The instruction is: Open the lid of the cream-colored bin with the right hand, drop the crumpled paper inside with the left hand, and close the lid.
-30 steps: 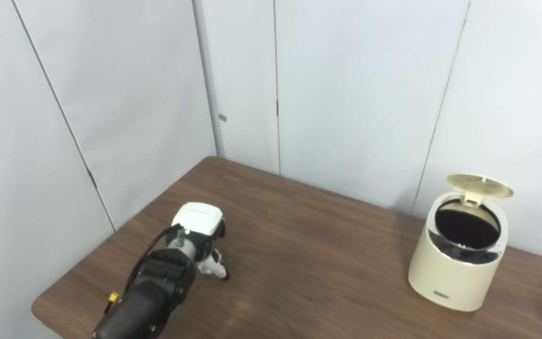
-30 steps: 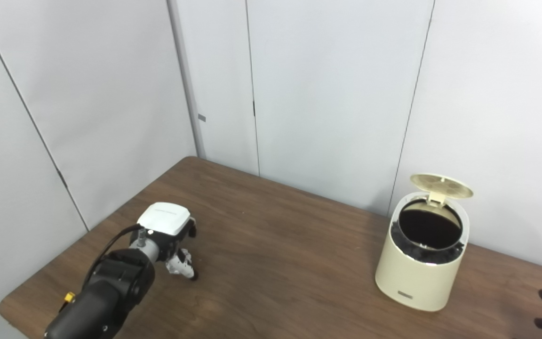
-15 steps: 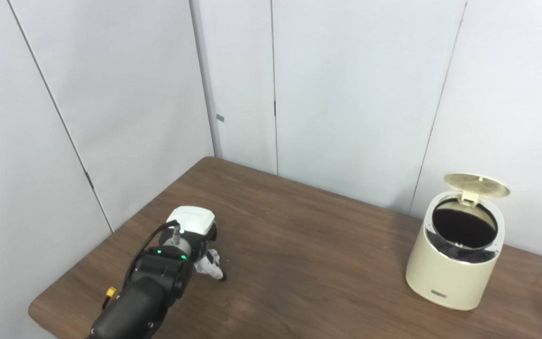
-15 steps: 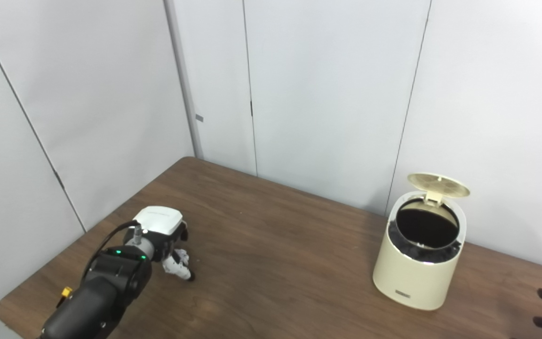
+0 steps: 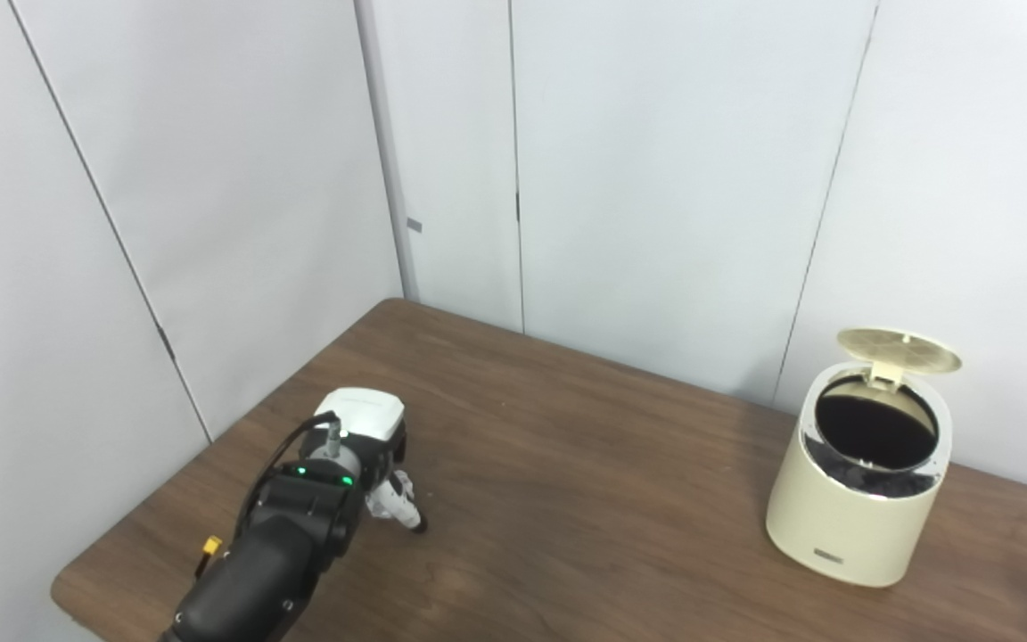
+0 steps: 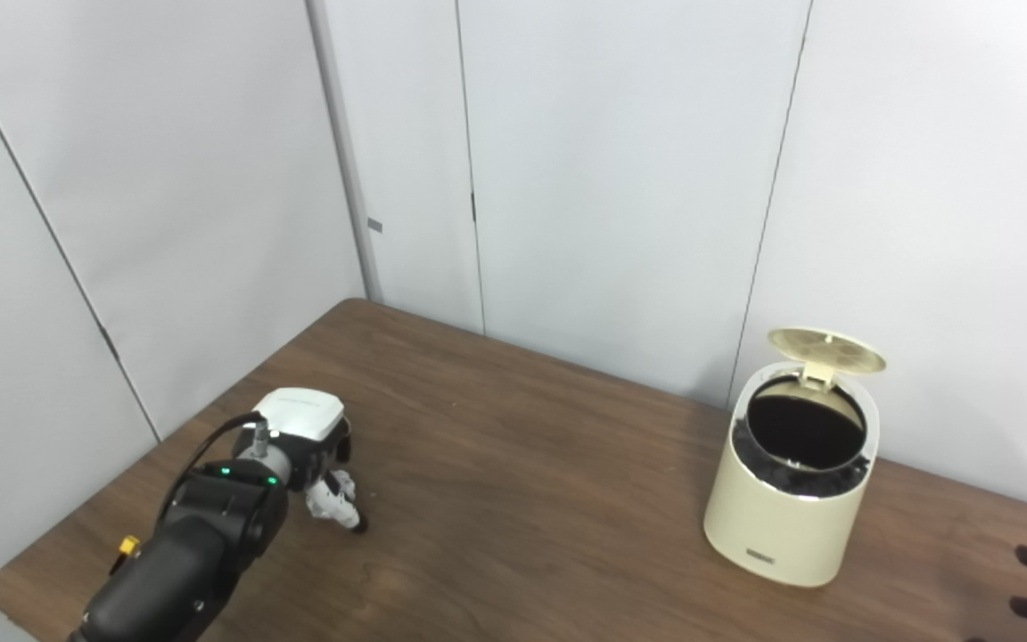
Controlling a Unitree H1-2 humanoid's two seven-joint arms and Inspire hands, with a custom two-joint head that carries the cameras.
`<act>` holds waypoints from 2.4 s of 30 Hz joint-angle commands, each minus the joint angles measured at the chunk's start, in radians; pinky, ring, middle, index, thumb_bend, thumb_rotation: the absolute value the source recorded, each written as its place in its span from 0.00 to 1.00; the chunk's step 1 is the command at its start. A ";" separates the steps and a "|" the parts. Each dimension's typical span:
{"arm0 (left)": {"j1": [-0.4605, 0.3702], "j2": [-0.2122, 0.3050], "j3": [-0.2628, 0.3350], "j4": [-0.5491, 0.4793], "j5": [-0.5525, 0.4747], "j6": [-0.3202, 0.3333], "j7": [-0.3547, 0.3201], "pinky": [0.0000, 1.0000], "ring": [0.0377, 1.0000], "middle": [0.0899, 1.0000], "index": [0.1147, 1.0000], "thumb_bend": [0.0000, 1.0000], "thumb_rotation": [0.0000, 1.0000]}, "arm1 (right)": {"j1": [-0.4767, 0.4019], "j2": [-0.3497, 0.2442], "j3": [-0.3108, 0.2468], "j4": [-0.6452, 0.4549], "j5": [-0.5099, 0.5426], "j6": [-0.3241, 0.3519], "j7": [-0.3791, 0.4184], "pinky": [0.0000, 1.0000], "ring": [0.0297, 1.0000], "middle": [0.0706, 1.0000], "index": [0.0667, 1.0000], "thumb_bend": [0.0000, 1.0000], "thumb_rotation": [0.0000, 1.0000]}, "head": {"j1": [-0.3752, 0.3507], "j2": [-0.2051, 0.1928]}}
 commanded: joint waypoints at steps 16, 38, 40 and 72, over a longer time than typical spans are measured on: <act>0.016 0.010 -0.038 0.028 0.081 0.013 -0.095 0.54 0.48 0.43 0.42 0.53 0.00 | -0.032 -0.026 -0.005 -0.037 -0.002 -0.022 -0.009 0.47 0.74 0.88 0.80 0.85 0.65 | 0.003 0.014; 0.018 0.000 -0.002 -0.146 0.080 -0.073 0.105 0.44 0.37 0.41 0.43 0.53 0.00 | -0.040 -0.021 -0.001 -0.038 -0.007 -0.016 -0.015 0.47 0.74 0.88 0.80 0.86 0.65 | 0.006 0.018; 0.012 -0.003 0.003 -0.163 0.084 -0.078 0.089 0.48 0.40 0.39 0.43 0.53 0.00 | -0.039 -0.021 0.000 -0.037 -0.009 -0.016 -0.015 0.47 0.74 0.88 0.80 0.87 0.66 | 0.006 0.019; -0.078 -0.103 0.062 -0.322 -0.070 -0.257 0.282 0.64 0.52 0.41 0.44 0.53 0.00 | -0.040 0.003 0.011 -0.014 -0.039 -0.028 -0.026 0.45 0.74 0.89 0.80 0.86 0.63 | -0.068 0.019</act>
